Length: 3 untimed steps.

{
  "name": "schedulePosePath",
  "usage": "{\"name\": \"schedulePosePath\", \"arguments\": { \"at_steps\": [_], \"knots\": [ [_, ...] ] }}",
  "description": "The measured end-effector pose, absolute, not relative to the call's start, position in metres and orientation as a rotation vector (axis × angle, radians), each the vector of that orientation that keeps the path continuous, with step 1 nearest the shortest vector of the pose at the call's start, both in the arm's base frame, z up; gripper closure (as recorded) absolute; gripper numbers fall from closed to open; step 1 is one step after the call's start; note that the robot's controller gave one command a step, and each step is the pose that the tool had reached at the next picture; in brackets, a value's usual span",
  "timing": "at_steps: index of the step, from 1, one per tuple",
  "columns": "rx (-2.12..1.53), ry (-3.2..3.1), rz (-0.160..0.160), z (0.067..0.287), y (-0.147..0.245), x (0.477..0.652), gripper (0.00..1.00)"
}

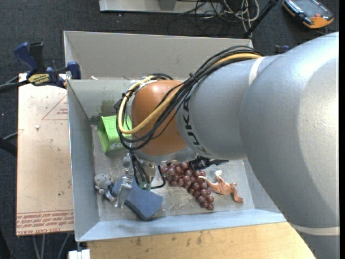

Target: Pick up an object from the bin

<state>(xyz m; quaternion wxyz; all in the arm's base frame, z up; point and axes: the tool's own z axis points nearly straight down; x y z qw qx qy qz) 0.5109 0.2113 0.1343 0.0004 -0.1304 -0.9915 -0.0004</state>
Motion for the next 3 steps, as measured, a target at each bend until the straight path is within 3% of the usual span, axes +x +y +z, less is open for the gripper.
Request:
{"name": "schedulePosePath", "arguments": {
  "at_steps": [1,2,3],
  "knots": [
    [-0.294,-3.129,-0.001,0.108,0.206,0.509,0.0],
    [-0.034,-3.156,-0.011,0.074,0.201,0.526,1.0],
    [-0.031,-3.143,-0.006,0.072,0.201,0.523,0.0]
  ]
}}
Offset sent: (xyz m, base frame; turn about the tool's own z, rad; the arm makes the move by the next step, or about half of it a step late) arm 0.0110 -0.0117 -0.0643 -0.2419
